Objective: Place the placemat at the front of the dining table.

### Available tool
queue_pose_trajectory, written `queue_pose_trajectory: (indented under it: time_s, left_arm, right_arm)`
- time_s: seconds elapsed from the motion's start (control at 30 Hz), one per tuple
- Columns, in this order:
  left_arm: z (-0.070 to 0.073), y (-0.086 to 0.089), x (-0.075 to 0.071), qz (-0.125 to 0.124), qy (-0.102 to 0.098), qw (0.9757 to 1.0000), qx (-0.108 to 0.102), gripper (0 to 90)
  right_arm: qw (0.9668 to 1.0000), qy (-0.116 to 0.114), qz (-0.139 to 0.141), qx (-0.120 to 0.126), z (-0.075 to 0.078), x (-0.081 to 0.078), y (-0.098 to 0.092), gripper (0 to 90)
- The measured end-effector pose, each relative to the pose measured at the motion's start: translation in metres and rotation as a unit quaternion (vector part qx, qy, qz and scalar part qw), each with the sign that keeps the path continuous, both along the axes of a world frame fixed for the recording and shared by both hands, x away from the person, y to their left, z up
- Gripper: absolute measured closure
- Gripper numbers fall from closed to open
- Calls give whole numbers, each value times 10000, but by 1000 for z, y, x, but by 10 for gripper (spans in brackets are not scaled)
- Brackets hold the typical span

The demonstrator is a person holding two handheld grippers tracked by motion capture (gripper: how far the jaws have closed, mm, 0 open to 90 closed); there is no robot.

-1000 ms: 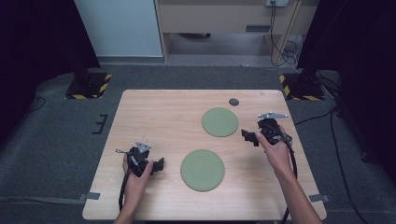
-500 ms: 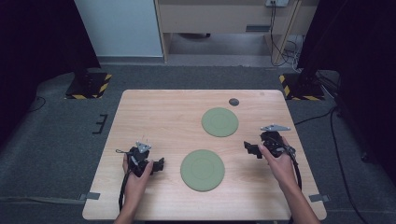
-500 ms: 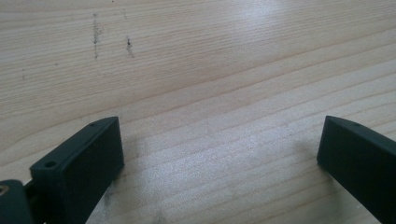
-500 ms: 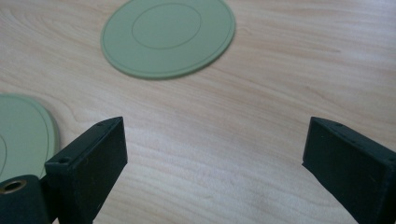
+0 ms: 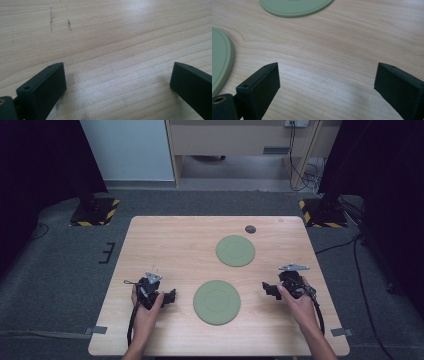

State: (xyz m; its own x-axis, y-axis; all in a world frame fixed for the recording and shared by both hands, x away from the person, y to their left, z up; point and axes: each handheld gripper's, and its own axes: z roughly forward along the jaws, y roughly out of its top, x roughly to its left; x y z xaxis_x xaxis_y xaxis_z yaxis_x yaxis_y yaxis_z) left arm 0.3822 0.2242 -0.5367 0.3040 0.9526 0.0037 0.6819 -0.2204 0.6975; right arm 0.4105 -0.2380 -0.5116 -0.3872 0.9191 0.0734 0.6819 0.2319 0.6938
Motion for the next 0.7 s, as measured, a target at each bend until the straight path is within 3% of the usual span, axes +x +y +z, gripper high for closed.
queue_pose_trajectory:
  time_s: [0.33,0.5,0.7]
  left_arm:
    - [0,0,0,0,-1,10000,-1,0]
    - [0,0,0,1,-1,10000,0,0]
    - [0,0,0,2,-2,10000,3,0]
  right_arm:
    - [9999,43,-139,-68,-18,0,9,82]
    - [9994,-163,-119,-277,-25,-1,16,72]
    - [9992,-298,-9,-276,-27,-6,16,60]
